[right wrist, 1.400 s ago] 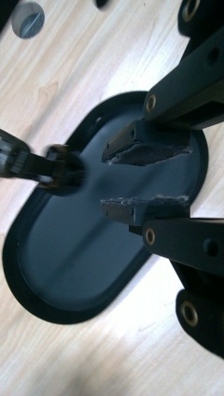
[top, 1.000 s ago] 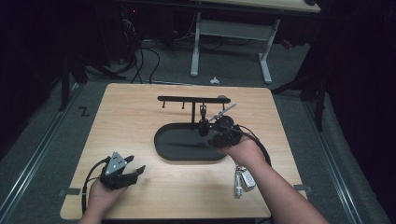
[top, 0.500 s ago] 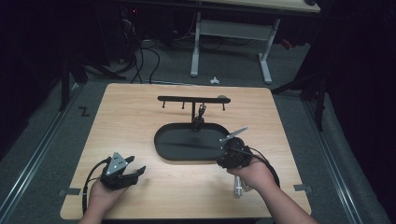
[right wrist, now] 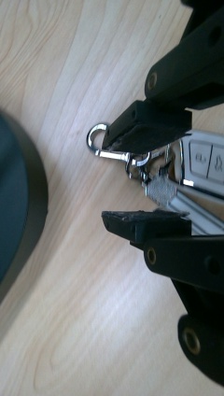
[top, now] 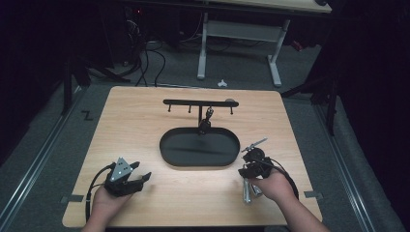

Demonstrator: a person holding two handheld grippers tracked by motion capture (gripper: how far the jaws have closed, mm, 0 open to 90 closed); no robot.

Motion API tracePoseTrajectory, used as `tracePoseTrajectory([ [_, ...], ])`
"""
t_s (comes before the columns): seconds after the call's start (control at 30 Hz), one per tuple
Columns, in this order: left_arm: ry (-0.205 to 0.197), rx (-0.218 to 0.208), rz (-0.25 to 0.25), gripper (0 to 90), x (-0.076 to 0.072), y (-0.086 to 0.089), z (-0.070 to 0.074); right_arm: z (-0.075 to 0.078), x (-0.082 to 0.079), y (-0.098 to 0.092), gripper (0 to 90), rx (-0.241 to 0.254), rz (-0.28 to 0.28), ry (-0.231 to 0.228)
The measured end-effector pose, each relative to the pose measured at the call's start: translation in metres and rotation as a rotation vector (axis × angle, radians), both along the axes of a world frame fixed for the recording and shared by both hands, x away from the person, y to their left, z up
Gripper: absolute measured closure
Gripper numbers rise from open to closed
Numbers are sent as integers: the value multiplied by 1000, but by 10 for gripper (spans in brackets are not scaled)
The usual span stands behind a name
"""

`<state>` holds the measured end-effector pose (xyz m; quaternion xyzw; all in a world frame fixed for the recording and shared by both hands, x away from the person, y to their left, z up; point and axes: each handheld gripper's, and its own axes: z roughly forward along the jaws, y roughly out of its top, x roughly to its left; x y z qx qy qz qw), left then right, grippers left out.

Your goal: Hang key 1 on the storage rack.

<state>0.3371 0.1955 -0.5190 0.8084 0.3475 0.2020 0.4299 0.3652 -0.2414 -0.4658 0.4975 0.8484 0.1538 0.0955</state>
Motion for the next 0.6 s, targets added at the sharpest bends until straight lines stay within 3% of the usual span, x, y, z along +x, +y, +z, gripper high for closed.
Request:
tracePoseTrajectory([
  [0.23,-1,0,-2,389,0,0,0,-8,12,-14,717,-9,-58,19],
  [0.33,1,0,-2,389,0,0,0,-13,18,-18,698,-10,-95,43],
  [0.43,2,1,-3,389,0,0,0,-16,21,-20,642,24,-132,65],
  [0.6,1,2,-4,389,0,0,0,-18,24,-22,634,40,-150,92],
])
